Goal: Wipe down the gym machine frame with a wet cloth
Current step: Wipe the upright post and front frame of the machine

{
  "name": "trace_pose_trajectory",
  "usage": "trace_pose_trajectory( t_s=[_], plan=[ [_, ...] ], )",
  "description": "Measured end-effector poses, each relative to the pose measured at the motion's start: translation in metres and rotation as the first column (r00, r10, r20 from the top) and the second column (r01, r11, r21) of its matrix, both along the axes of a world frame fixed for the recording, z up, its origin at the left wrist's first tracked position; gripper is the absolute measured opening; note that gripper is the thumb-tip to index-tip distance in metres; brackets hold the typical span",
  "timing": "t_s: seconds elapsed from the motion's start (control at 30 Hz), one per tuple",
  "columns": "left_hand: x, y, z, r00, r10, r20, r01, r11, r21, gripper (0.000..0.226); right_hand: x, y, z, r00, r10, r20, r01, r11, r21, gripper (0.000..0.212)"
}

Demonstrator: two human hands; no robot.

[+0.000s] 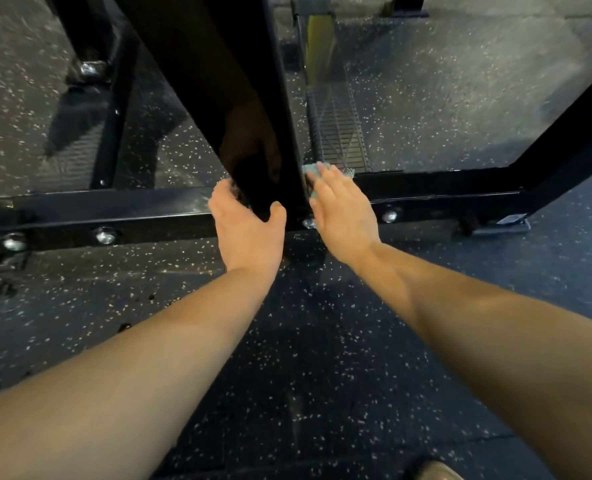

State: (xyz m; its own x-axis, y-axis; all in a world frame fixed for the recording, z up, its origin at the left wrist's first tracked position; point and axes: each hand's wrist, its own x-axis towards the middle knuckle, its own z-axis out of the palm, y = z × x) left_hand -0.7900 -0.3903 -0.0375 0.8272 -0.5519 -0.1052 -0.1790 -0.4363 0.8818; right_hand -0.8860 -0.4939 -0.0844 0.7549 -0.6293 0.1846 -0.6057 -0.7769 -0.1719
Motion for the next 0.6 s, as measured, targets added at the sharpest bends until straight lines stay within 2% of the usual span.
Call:
trace_pose_trajectory(
  t_s=[0.07,0.17,0.27,0.4,0.47,0.5,0.57,0.6],
  plan=[
    [0.003,-0.006,0.005,0.996,-0.012,-0.086,0.008,0.999,-0.049,0.057,-0.020,-0.023,-0.008,0.997,0.078,-0.023,-0.079,0.994,-0.073,0.043],
    [0.014,-0.007,0.010,0.984,-0.041,-0.173,0.038,0.999,-0.019,0.042,-0.044,-0.046,-0.004,0.995,-0.099,-0.012,0.099,0.995,0.024,0.047],
    [0.023,-0.003,0.019,0.979,-0.063,-0.194,0.074,0.996,0.050,0.024,-0.022,-0.026,0.011,0.958,-0.285,-0.011,0.281,0.936,0.212,0.044],
    [0.020,0.003,0.035,0.967,-0.088,-0.238,0.111,0.990,0.082,0.028,0.018,0.012,0.029,0.917,-0.382,0.117,0.281,0.825,0.490,0.040],
    [0.019,0.005,0.045,0.957,-0.123,-0.263,0.150,0.985,0.088,0.041,0.027,0.023,0.033,0.812,-0.546,0.203,0.294,0.685,0.667,0.040],
    [0.018,0.005,0.050,0.953,-0.134,-0.271,0.156,0.986,0.064,0.047,0.031,0.028,0.036,0.723,-0.642,0.254,0.254,0.589,0.767,0.040],
    [0.016,0.006,0.064,0.956,-0.141,-0.258,0.128,0.989,-0.069,0.059,0.040,0.038,0.057,0.538,-0.785,0.307,0.102,0.423,0.901,0.038],
    [0.016,0.005,0.074,0.963,-0.132,-0.235,0.096,0.982,-0.161,0.063,0.048,0.039,0.079,0.478,-0.801,0.361,0.011,0.416,0.909,0.035]
  ],
)
